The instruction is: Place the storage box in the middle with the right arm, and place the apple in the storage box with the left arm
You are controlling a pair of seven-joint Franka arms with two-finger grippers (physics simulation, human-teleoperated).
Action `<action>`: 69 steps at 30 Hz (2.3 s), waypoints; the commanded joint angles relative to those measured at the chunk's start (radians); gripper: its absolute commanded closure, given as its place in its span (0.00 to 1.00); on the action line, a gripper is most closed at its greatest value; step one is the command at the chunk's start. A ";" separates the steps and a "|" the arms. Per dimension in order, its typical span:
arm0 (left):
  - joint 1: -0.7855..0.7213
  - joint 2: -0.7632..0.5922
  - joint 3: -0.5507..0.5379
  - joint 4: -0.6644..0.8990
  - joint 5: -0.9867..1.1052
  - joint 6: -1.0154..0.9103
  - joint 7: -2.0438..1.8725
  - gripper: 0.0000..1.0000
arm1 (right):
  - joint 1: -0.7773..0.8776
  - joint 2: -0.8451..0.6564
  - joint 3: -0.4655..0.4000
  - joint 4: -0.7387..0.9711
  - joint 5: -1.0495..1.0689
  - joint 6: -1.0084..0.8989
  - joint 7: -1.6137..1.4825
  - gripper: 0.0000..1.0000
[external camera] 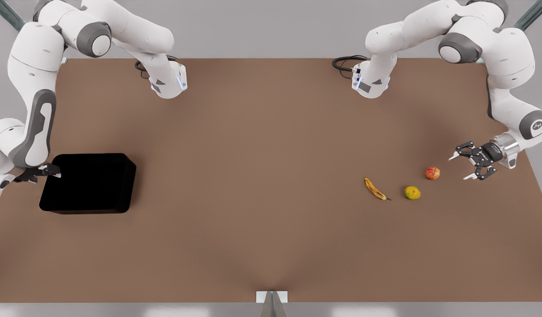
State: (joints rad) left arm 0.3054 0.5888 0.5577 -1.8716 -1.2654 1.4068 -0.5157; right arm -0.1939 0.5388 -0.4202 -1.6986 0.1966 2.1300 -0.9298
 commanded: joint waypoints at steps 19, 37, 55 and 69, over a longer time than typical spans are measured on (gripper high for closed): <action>0.020 0.100 -0.168 0.046 0.239 0.012 0.083 0.00 | -0.090 0.173 0.004 0.007 0.133 0.076 -0.066 0.49; 0.121 0.276 -0.159 0.166 0.097 -0.023 0.112 0.00 | 0.152 0.043 0.012 0.181 0.124 -0.355 0.098 0.79; 0.087 0.289 -0.191 0.155 0.109 0.073 0.108 0.00 | 0.781 0.213 0.320 0.416 0.254 -0.133 1.194 0.79; 0.087 0.292 -0.190 0.163 0.118 0.087 0.105 0.05 | 0.763 0.201 0.330 0.419 0.261 -0.136 1.065 0.00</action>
State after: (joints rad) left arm 0.3927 0.8806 0.3682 -1.7088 -1.1502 1.4941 -0.4097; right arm 0.5569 0.7301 -0.0893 -1.2757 0.4622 1.9956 0.1374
